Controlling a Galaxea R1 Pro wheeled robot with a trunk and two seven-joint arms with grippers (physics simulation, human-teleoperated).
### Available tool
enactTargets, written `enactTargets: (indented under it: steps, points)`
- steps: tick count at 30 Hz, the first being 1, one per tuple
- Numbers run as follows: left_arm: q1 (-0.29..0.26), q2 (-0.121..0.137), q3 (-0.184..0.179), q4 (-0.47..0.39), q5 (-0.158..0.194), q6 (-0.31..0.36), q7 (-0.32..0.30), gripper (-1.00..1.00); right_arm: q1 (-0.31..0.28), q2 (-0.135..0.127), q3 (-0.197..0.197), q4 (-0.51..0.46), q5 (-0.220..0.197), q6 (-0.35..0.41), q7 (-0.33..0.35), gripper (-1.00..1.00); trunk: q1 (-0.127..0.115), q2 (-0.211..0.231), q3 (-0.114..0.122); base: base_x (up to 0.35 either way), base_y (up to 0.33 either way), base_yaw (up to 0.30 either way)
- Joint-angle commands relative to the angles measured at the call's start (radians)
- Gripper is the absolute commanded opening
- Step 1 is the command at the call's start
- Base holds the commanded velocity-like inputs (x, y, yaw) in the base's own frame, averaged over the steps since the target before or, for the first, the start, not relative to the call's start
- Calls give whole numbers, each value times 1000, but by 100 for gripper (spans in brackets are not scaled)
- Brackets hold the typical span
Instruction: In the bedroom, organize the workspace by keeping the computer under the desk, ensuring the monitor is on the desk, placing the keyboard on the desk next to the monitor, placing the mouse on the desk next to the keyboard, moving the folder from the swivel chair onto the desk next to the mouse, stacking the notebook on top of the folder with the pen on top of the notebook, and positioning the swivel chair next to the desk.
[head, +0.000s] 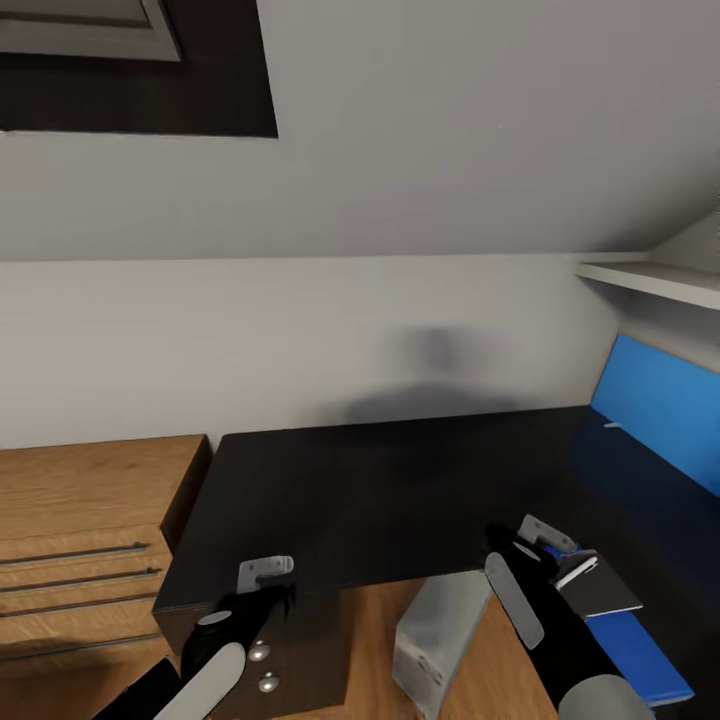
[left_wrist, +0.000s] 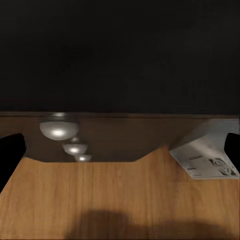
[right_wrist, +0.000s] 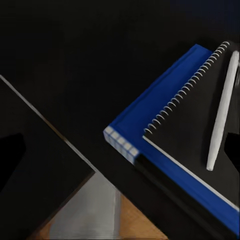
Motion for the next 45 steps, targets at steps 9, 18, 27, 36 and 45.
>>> enactTargets:
  steps: [9,18,27,36,45]
  points:
    - [-1,1,-3,-1,5,1,8,100,-1,11,104,-1,12,6,-8,100,0,-1,-2,-319,0,0]
    - [-1,1,-3,5,6,1,9,100,-1,14,145,18,12,6,-4,100,0,-1,-2,-334,0,0]
    - [-1,1,-3,31,4,1,11,100,-1,17,183,31,12,6,-3,100,0,-1,-2,-335,16,0]
    - [-1,2,-1,129,0,-1,11,100,-1,28,284,73,12,4,-1,100,0,-1,-2,-285,198,0]
    - [-1,1,-3,295,0,-4,7,100,0,29,394,224,14,-53,12,100,0,-1,-2,-189,189,0]
